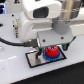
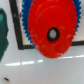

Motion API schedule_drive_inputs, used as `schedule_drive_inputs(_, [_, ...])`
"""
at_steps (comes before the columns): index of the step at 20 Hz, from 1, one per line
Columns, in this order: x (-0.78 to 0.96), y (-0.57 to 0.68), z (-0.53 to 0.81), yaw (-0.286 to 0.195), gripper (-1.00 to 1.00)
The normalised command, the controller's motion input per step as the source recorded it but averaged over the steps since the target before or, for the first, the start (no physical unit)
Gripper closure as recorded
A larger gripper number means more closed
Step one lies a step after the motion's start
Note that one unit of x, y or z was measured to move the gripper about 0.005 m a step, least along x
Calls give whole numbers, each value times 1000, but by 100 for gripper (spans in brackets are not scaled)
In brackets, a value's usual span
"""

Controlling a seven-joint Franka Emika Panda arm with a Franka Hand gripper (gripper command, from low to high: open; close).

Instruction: Insert the blue gear onto the right peg, followed by the red gear

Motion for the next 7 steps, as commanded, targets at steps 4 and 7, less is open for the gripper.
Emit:
schedule_drive_inputs(4, [-1, 108, 607, 0, -100])
schedule_drive_inputs(7, [3, 8, 17, 0, -100])
